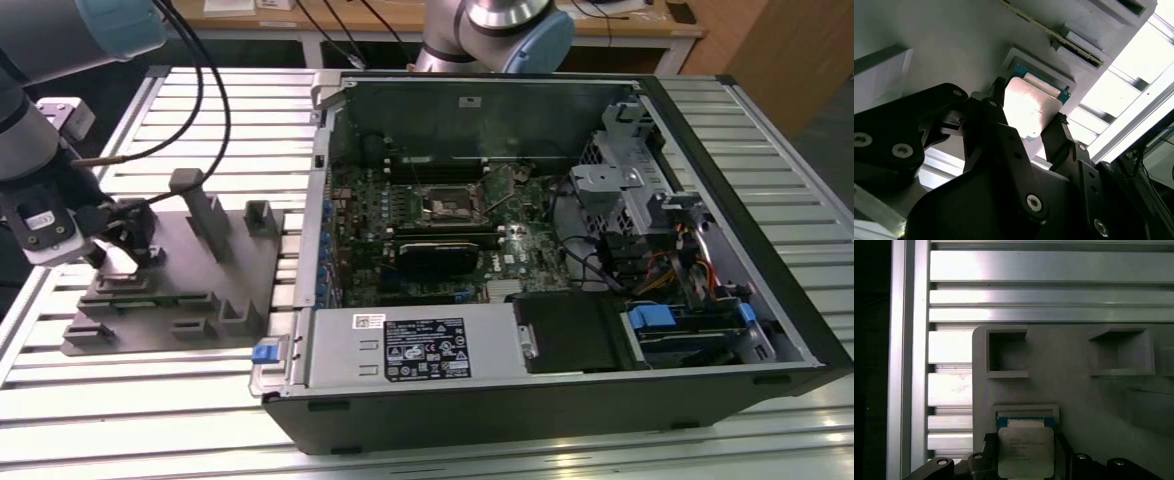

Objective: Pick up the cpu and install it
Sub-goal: 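Pick up the cpu and move it towards the insertion slot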

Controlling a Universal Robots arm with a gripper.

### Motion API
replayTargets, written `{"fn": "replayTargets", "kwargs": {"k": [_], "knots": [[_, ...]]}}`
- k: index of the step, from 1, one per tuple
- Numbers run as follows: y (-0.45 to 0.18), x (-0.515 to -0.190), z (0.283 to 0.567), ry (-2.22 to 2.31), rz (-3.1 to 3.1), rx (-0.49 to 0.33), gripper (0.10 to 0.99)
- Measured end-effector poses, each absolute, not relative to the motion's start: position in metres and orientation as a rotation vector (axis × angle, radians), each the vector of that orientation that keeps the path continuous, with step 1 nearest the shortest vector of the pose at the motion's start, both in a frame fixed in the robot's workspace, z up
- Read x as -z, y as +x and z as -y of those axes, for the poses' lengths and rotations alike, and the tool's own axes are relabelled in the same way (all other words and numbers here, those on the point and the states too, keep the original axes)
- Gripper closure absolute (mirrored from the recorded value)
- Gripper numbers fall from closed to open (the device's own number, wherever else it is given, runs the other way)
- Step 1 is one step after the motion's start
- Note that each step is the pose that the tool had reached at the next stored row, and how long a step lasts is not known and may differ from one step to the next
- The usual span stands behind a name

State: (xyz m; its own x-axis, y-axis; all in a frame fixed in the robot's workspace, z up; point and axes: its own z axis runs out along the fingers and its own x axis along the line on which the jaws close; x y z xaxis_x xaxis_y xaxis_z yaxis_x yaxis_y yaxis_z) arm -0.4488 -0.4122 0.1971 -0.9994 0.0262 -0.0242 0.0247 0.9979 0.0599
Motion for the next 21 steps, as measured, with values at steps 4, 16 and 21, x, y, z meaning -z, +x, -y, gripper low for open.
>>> {"fn": "replayTargets", "kwargs": {"k": [4, 16, 21], "knots": [[-0.449, -0.199, 0.412, 0.040, -3.115, -0.093, 0.545], [-0.449, -0.209, 0.412, 0.040, -3.115, -0.093, 0.545], [-0.449, -0.219, 0.412, 0.040, -3.115, -0.093, 0.545]]}}
